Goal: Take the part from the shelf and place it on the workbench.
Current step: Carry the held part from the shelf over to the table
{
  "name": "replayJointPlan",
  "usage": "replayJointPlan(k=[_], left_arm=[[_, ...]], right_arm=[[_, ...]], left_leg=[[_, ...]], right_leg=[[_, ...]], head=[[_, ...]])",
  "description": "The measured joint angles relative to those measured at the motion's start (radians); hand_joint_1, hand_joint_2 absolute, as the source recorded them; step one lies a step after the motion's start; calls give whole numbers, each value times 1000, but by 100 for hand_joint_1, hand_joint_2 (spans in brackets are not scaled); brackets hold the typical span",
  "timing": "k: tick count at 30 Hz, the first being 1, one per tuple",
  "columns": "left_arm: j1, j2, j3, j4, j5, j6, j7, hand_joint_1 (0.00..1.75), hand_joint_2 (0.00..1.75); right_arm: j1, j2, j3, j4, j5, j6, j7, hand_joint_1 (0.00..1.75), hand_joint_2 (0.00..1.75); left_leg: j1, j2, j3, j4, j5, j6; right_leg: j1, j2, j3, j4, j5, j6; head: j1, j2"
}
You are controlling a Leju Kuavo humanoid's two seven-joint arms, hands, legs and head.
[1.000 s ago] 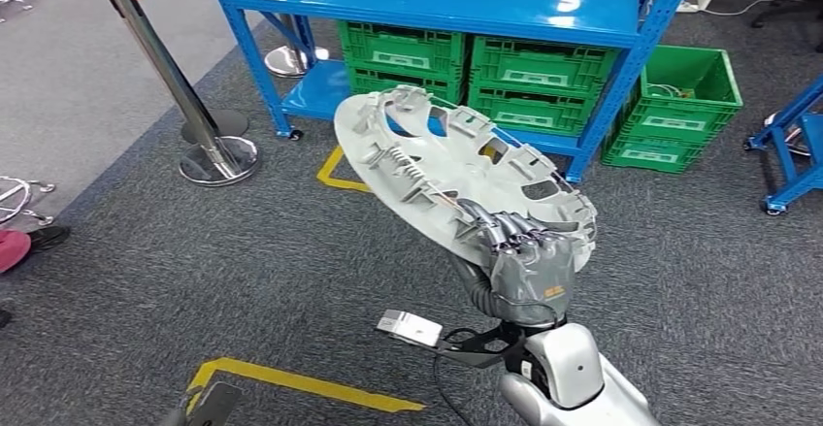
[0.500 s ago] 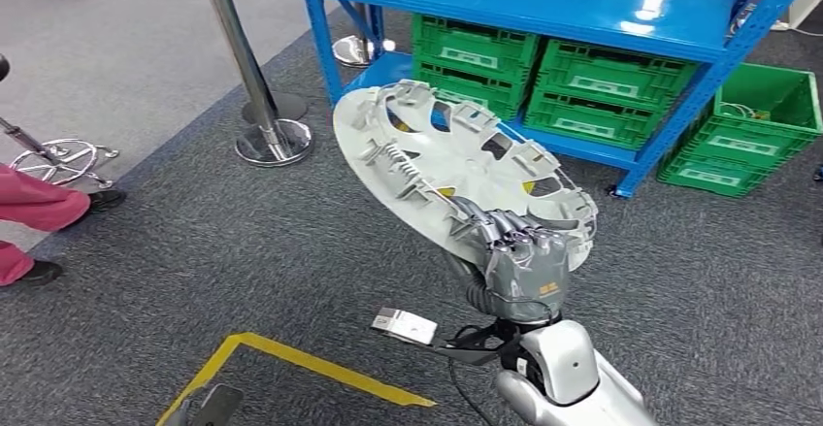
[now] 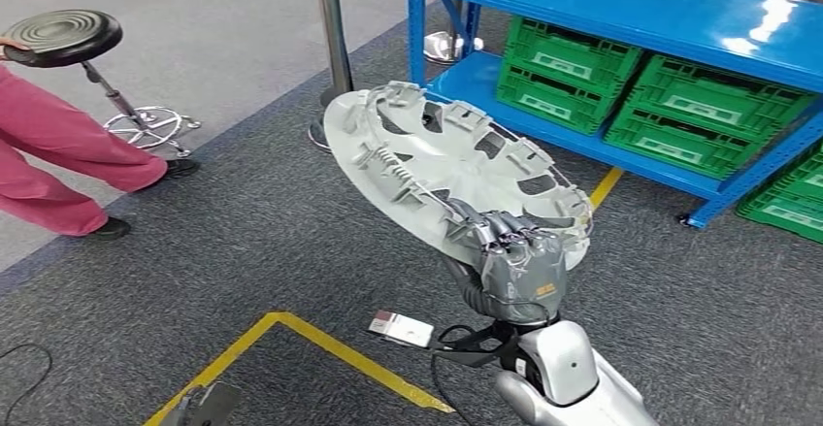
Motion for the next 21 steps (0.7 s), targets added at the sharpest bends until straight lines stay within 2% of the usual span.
replayJointPlan(k=[1, 2, 3, 5, 6, 7, 8, 9, 10, 12, 13, 14, 16, 17, 18, 20, 21], left_arm=[[2, 1, 1, 0, 0, -1, 0, 0, 0], [4, 1, 2, 0, 0, -1, 0, 0, 0], [5, 1, 2, 0, 0, -1, 0, 0, 0], [1, 0, 4, 0, 0, -2, 0, 0, 0], [-1, 1, 5, 0, 0, -2, 0, 0, 0], [-2, 1, 6, 0, 0, -2, 0, 0, 0], [-1, 1, 7, 0, 0, -3, 0, 0, 0], [0, 1, 8, 0, 0, -3, 0, 0, 0], [0, 1, 9, 0, 0, -3, 0, 0, 0], [-2, 2, 11, 0, 0, -3, 0, 0, 0], [-3, 2, 13, 0, 0, -4, 0, 0, 0], [-4, 2, 14, 0, 0, -4, -1, 0, 0], [-4, 2, 17, 1, 0, -6, -1, 0, 0], [-3, 1, 18, 1, 0, -7, -1, 0, 0], [-3, 0, 19, 1, 0, -8, -1, 0, 0], [-6, -1, 21, 1, 0, -10, -1, 0, 0], [-8, -1, 22, 1, 1, -10, -1, 0, 0]], right_arm=[[0, 0, 0, 0, 1, 0, 0, 175, 175], [0, 0, 0, 0, 2, 0, 0, 175, 175], [-1, 1, -1, 0, 2, -1, 0, 175, 175], [-2, 2, -1, -1, 4, -1, -1, 175, 175], [-2, 3, -1, -1, 4, -1, -1, 175, 175], [-2, 3, -1, 0, 4, -1, -1, 175, 175], [-1, 3, -1, 0, 4, -2, -2, 175, 175], [-1, 3, -1, 0, 4, -2, -2, 175, 175], [-1, 3, -1, 0, 4, -2, -2, 175, 175], [-2, 3, -1, 0, 4, -3, -2, 175, 175], [-2, 3, -1, 0, 5, -3, -2, 175, 175], [-3, 3, -1, 0, 5, -3, -2, 175, 175], [-4, 4, -1, 0, 7, -3, -3, 175, 175], [-4, 4, 0, 0, 8, -4, -3, 175, 175], [-4, 4, 0, -1, 9, -4, -3, 175, 175], [-4, 5, 1, -1, 11, -4, -5, 175, 175], [-3, 4, 2, -1, 12, -4, -5, 175, 175]], left_leg=[[2, -8, -4, 0, 1, -6], [0, 3, -8, 6, -4, -12], [-2, 27, -18, 28, -18, -17], [-4, 94, -64, 129, -73, -27], [-1, 113, -95, 196, -103, -32], [2, 122, -119, 248, -121, -35], [4, 127, -129, 271, -122, -38], [5, 130, -118, 253, -104, -38], [5, 138, -86, 197, -72, -37], [-2, 182, -11, 60, -23, -28], [-7, 199, 11, 17, -14, -22], [-12, 209, 19, -1, -15, -15], [-14, 189, 16, -4, -15, -2], [-12, 177, 16, -6, -13, 4], [-9, 165, 17, -9, -11, 10], [-6, 142, 17, -12, -8, 20], [-6, 129, 17, -12, -8, 23]], right_leg=[[-1, -13, 1, -3, 0, -4], [-3, -27, 5, -8, 2, -10], [-5, -43, 9, -13, 4, -16], [-5, -75, 15, -17, 3, -26], [-4, -92, 15, -17, 2, -28], [-2, -107, 16, -17, 0, -28], [-2, -122, 16, -17, -1, -28], [-1, -135, 17, -17, -2, -27], [-1, -148, 19, -17, -4, -25], [3, -170, 24, -16, -9, -17], [6, -179, 26, -16, -12, -12], [9, -189, 27, -16, -14, -8], [11, -205, 31, -17, -18, 2], [9, -196, 29, -13, -25, 7], [7, -174, 21, 6, -40, 10], [3, -116, -28, 108, -95, 14], [3, -99, -65, 181, -124, 14]], head=[[1, 0], [-2, 0], [-6, 0], [-14, 0], [-15, 0], [-15, 0], [-15, 0], [-15, 0], [-15, 0], [-15, 0], [-15, 0], [-15, 0], [-15, 0], [-15, 0], [-14, 0], [-10, 0], [-8, 0]])
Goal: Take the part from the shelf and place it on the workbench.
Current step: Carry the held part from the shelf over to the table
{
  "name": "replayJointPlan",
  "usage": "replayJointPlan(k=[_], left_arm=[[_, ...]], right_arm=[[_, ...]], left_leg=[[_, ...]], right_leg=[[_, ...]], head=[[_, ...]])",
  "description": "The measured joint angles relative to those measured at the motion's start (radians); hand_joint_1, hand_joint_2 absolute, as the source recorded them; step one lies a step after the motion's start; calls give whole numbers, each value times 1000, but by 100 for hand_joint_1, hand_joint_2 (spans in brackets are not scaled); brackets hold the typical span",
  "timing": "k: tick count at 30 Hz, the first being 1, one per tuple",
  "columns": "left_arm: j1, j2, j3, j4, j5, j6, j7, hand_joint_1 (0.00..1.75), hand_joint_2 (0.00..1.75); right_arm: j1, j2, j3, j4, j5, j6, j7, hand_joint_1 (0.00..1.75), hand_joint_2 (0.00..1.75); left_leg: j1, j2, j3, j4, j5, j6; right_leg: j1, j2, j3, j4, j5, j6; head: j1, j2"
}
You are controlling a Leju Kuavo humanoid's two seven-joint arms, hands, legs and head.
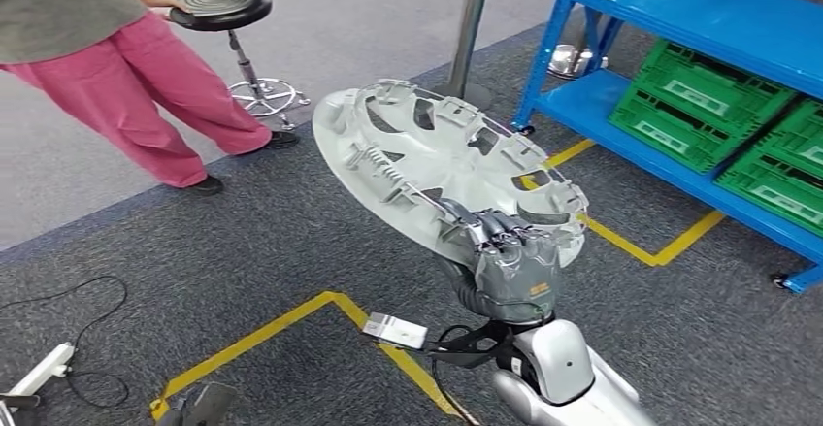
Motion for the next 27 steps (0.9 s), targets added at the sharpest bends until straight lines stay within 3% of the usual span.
replayJointPlan(k=[1, 2, 3, 5, 6, 8, 10, 11, 13, 15, 17, 18, 20, 21, 23, 24, 26, 27], left_arm=[[0, 0, 1, 0, 0, -1, 0, 0, 0], [0, 0, 2, 0, 1, -1, 0, 0, 0], [1, -1, 2, 0, 1, -2, 0, 0, 0], [2, -2, 2, 0, 1, -2, 0, 0, 0], [1, -3, 2, 0, 1, -2, 0, 0, 0], [1, -3, 2, 0, 1, -3, 0, 0, 0], [5, -3, 3, 1, 1, -3, 0, 0, 0], [8, -1, 3, 1, 1, -3, 0, 0, 0], [9, -1, 4, 1, 1, -3, 0, 0, 0], [3, -3, 4, 1, 1, -5, 0, 0, 0], [1, -3, 4, 1, 1, -7, 0, 0, 0], [1, -3, 4, 1, 1, -8, 0, 0, 0], [2, -3, 5, 1, 1, -9, 0, 0, 0], [2, -3, 5, 1, 1, -9, 0, 0, 0], [-1, -3, 7, 1, 1, -9, 0, 0, 0], [-2, -3, 8, 1, 1, -9, 1, 0, 0], [1, -4, 11, 1, 1, -10, 1, 0, 0], [2, -4, 13, 1, 1, -10, 1, 0, 0]], right_arm=[[1, 0, 1, 1, 1, 0, 0, 175, 175], [2, 0, 2, 2, 1, 0, 0, 175, 175], [3, 0, 2, 2, 1, 0, 1, 175, 175], [3, 0, 4, 3, 1, 0, 1, 175, 175], [3, 0, 4, 3, 1, 0, 1, 175, 175], [2, 0, 6, 3, 2, 0, 0, 175, 175], [2, 0, 7, 3, 2, 0, 1, 175, 175], [1, 0, 7, 4, 2, 0, 2, 175, 175], [0, 2, 6, 2, 3, 0, 2, 175, 175], [-2, 3, 6, 0, 7, 1, 2, 175, 175], [-2, 3, 6, 0, 9, 2, 2, 175, 175], [-1, 3, 6, 0, 9, 2, 2, 175, 175], [-1, 3, 6, 0, 9, 2, 2, 175, 175], [-2, 3, 6, 0, 9, 2, 2, 175, 175], [-2, 4, 6, 0, 9, 2, 2, 175, 175], [-2, 4, 6, 0, 9, 2, 2, 175, 175], [-3, 4, 6, -1, 9, 2, 3, 175, 175], [-3, 4, 6, -1, 8, 2, 4, 175, 175]], left_leg=[[-1, -14, 0, 0, 0, 1], [-1, -29, 0, 1, 0, 1], [-2, -45, 1, 1, 0, 1], [-1, -75, 3, 3, -1, 0], [-2, -88, 2, 6, -2, -3], [1, -112, -5, 11, -1, -13], [6, -133, -11, 11, 2, -25], [6, -129, -13, 13, 0, -31], [3, -81, -33, 60, -30, -42], [5, -21, -91, 182, -92, -50], [10, -5, -142, 289, -128, -56], [11, -2, -143, 293, -120, -57], [10, 15, -89, 193, -58, -54], [6, 42, -52, 123, -31, -50], [-7, 87, -5, 29, -7, -37], [-12, 95, -2, 17, -11, -31], [-12, 72, -5, 11, -10, -18], [-10, 59, -4, 7, -8, -11]], right_leg=[[0, 7, -34, 63, -19, 1], [0, 9, -57, 96, -19, 1], [0, 11, -62, 90, 1, 0], [-1, 28, -20, -26, 82, -5], [-4, 49, 9, -93, 112, -7], [-7, 81, 49, -170, 134, -10], [-5, 75, 59, -180, 130, -14], [-5, 64, 62, -184, 131, -19], [-7, 37, 70, -192, 133, -32], [-5, 8, 75, -195, 130, -42], [-2, -20, 76, -195, 127, -44], [-2, -33, 77, -195, 125, -43], [-1, -57, 83, -194, 120, -39], [1, -67, 87, -194, 117, -35], [7, -88, 91, -192, 109, -25], [11, -100, 92, -192, 106, -21], [11, -117, 94, -193, 99, -11], [8, -102, 91, -185, 90, -7]], head=[[1, 0], [1, 0], [1, 0], [1, 0], [1, 0], [0, 0], [-1, 0], [-1, 0], [-6, 0], [-12, 0], [-13, 0], [-13, 0], [-13, 0], [-13, 0], [-12, 0], [-12, 0], [-10, 0], [-9, 0]])
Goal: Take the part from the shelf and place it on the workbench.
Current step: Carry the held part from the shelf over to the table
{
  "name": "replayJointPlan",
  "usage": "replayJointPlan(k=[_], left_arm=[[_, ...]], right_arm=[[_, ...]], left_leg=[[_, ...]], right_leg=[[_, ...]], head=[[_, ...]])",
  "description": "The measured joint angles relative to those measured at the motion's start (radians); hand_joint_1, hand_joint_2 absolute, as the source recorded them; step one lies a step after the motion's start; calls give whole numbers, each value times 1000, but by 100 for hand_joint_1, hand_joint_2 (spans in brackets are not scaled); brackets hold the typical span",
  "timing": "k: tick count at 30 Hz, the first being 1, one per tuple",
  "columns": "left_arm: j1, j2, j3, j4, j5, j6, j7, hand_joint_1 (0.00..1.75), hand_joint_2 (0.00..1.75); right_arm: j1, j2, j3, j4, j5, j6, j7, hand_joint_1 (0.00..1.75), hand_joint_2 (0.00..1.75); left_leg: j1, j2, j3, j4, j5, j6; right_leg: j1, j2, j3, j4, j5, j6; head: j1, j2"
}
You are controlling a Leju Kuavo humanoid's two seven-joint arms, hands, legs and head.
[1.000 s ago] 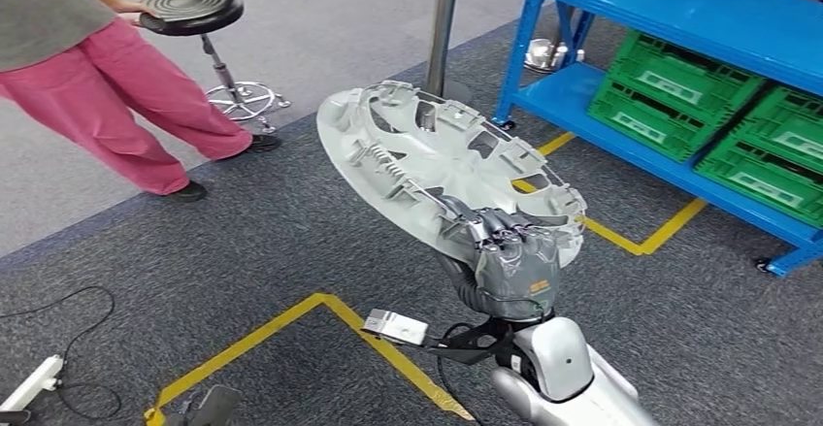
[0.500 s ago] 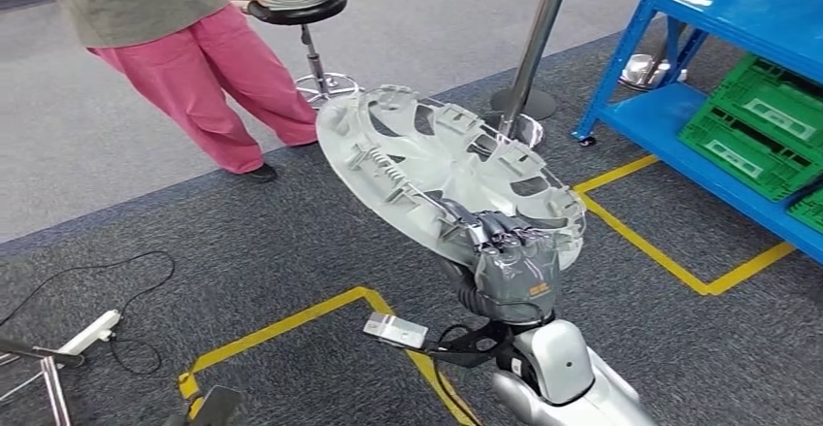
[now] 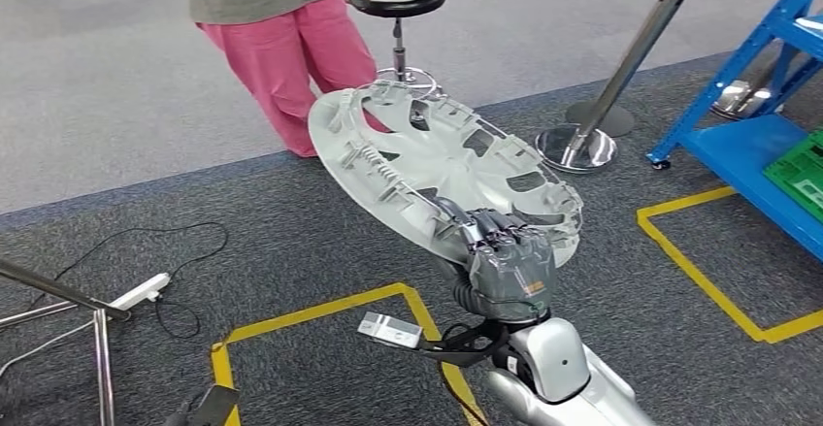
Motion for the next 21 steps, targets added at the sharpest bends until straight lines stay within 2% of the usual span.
replayJointPlan(k=[1, 3, 4, 5, 6, 7, 8, 9, 10, 11, 12, 14, 15, 16, 18, 20, 21], left_arm=[[0, 0, 2, 0, 0, 0, 0, 0, 0], [-3, -1, 5, 0, 0, 0, 0, 0, 0], [-5, -1, 6, 0, 0, 0, 0, 0, 0], [-6, -1, 6, 0, 0, 0, 0, 0, 0], [-5, -2, 6, 0, 0, -1, 0, 0, 0], [-4, -2, 6, 0, 0, -1, 0, 0, 0], [-3, -3, 6, 0, 0, -1, 0, 0, 0], [-3, -3, 7, 0, 0, -2, 0, 0, 0], [-4, -3, 7, 0, 0, -2, 1, 0, 0], [-4, -3, 7, 0, 0, -2, 1, 0, 0], [-3, -3, 7, 0, -1, -2, 1, 0, 0], [2, -2, 8, 0, -1, -2, 1, 0, 0], [5, -2, 9, 0, -2, -2, 1, 0, 0], [6, -2, 10, 0, -2, -2, 1, 0, 0], [2, -4, 10, 0, -3, -2, 2, 0, 0], [0, -4, 10, 0, -3, -3, 2, 0, 0], [0, -4, 10, 0, -3, -3, 2, 0, 0]], right_arm=[[0, 0, 0, 0, 0, 0, 0, 175, 175], [1, 0, 2, -1, 0, 0, 1, 175, 175], [2, 0, 2, -1, 0, 0, 2, 175, 175], [2, 0, 3, -1, 0, 1, 2, 175, 175], [3, 0, 3, -1, 0, 1, 3, 175, 175], [3, 0, 4, -1, 0, 1, 4, 175, 175], [3, -1, 4, -1, 0, 1, 4, 175, 175], [3, -1, 4, -1, 0, 2, 4, 175, 175], [2, -1, 5, -1, 0, 2, 4, 175, 175], [2, -1, 6, -1, 0, 2, 4, 175, 175], [1, -1, 6, -2, 0, 2, 5, 175, 175], [1, 0, 6, -2, -1, 2, 6, 175, 175], [1, 0, 6, -2, -2, 2, 7, 175, 175], [1, 0, 5, -3, -2, 2, 7, 175, 175], [1, 0, 4, -4, -1, 2, 7, 175, 175], [1, 0, 3, -5, 0, 3, 8, 175, 175], [2, 0, 3, -5, -1, 3, 8, 175, 175]], left_leg=[[3, -13, 2, -4, 2, 7], [6, -41, 3, -6, 4, 14], [6, -57, 4, -6, 4, 17], [5, -73, 5, -5, 3, 18], [5, -89, 6, -5, 3, 18], [5, -105, 9, -5, 1, 18], [6, -120, 12, -4, 0, 16], [7, -135, 15, -3, -2, 13], [7, -149, 14, 1, -5, 9], [8, -162, 11, 3, -5, 4], [9, -172, 6, 5, -5, -2], [14, -187, -1, 6, -3, -14], [15, -173, -5, 13, -8, -20], [14, -148, -15, 35, -23, -25], [14, -85, -63, 138, -78, -35], [18, -65, -125, 266, -129, -41], [19, -63, -141, 297, -134, -43]], right_leg=[[-3, 28, -11, 25, -17, 3], [-7, 92, -69, 145, -74, 7], [-7, 106, -109, 220, -100, 8], [-7, 111, -143, 276, -112, 9], [-7, 112, -163, 297, -104, 9], [-8, 113, -162, 275, -75, 8], [-9, 120, -141, 214, -31, 7], [-12, 139, -112, 143, 9, 6], [-16, 161, -82, 76, 37, 5], [-18, 179, -61, 33, 51, 4], [-18, 190, -52, 16, 50, 3], [-15, 177, -47, 10, 49, -4], [-15, 166, -44, 6, 50, -10], [-15, 153, -40, 3, 51, -17], [-13, 125, -33, -2, 49, -29], [-9, 98, -31, -2, 46, -33], [-8, 87, -29, -2, 44, -34]], head=[[2, 0], [9, 0], [11, 0], [13, 0], [13, 0], [13, 0], [13, 0], [13, 0], [13, 0], [12, 0], [12, 0], [11, 0], [10, 0], [7, 0], [2, 0], [1, 0], [1, 0]])
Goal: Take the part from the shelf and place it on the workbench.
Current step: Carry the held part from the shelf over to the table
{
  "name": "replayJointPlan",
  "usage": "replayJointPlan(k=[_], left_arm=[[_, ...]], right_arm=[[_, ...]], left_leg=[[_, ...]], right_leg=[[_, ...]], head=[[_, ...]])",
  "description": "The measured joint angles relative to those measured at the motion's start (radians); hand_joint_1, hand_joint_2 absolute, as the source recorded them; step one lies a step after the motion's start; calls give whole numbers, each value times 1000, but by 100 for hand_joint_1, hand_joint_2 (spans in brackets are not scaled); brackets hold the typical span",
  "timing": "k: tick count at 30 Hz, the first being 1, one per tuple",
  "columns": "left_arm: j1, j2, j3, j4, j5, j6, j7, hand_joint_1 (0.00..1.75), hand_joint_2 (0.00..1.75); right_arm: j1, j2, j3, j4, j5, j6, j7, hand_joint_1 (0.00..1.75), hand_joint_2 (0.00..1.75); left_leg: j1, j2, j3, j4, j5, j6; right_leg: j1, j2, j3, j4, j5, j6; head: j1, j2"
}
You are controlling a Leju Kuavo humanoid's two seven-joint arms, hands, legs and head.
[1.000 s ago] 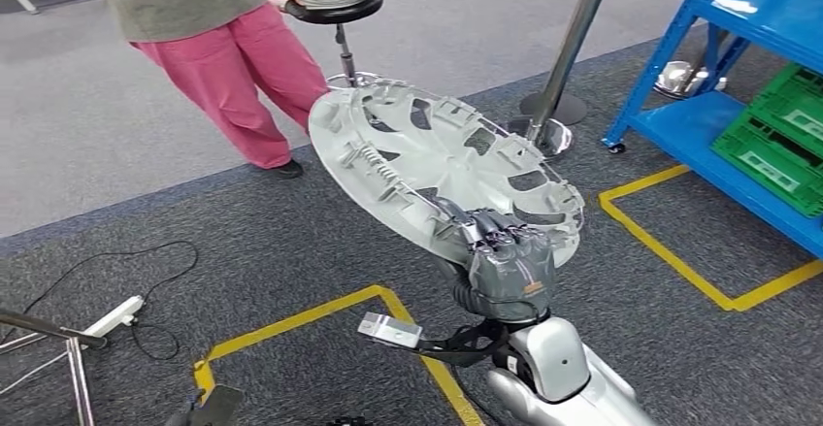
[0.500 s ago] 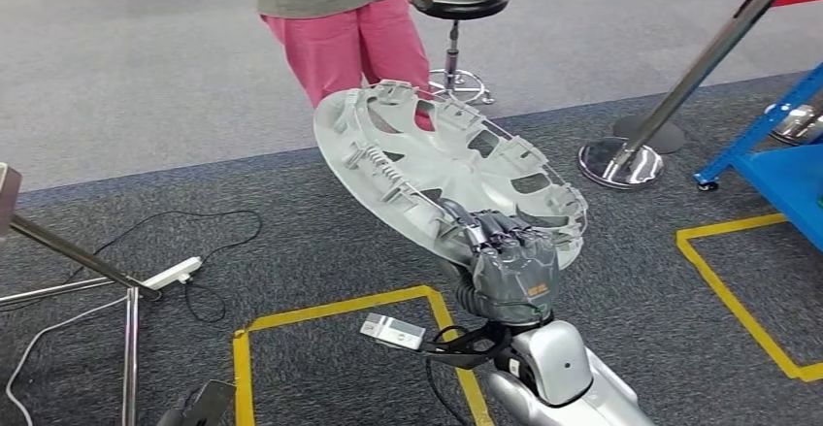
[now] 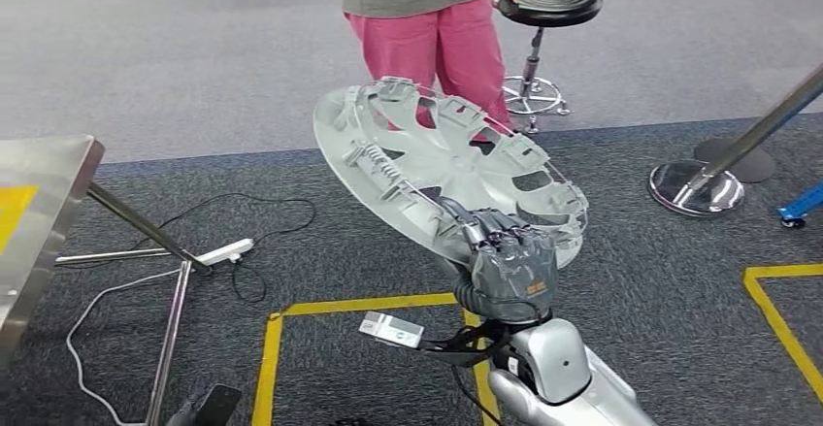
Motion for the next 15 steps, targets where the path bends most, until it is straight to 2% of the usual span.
replayJointPlan(k=[1, 2, 4, 5, 6, 9, 15], left_arm=[[1, 0, 0, 0, 0, 0, 0, 0, 0], [2, 0, 0, 0, 0, -1, 0, 0, 0], [2, 0, 1, 0, -1, -1, 0, 0, 0], [1, 0, 1, 0, -2, -1, 0, 0, 0], [0, 0, 1, 0, -3, -2, 1, 0, 0], [0, -1, 2, 0, -5, -4, 1, 0, 0], [-3, -1, 3, 0, -5, -5, 1, 0, 0]], right_arm=[[0, 0, 0, 0, -1, 0, 0, 175, 175], [0, 0, 1, 0, -2, 1, 0, 175, 175], [-1, 0, 1, 0, -13, 2, -1, 175, 175], [-2, 0, 2, -1, -20, 2, -2, 175, 175], [-3, 0, 1, -1, -27, 3, -2, 175, 175], [-5, 0, 2, -1, -36, 3, -4, 175, 175], [-6, 0, 6, -1, -37, 3, -5, 175, 175]], left_leg=[[1, 1, 4, -8, 15, 0], [1, 2, 28, -55, 46, 1], [-3, 10, 105, -198, 109, 8], [-5, 14, 134, -252, 124, 13], [-7, 18, 150, -283, 129, 14], [-10, 18, 152, -296, 126, 13], [-14, 18, 152, -295, 123, 22]], right_leg=[[1, -9, 1, 0, -2, 1], [1, -15, 4, 0, -4, 3], [3, -26, 10, 1, -9, 9], [5, -29, 10, 2, -11, 13], [8, -31, 9, 4, -13, 14], [8, -31, 6, 5, -14, 13], [5, -31, 12, -6, -8, 23]], head=[[0, 0], [0, 0], [0, 0], [0, 0], [1, 0], [2, 0], [2, 0]])
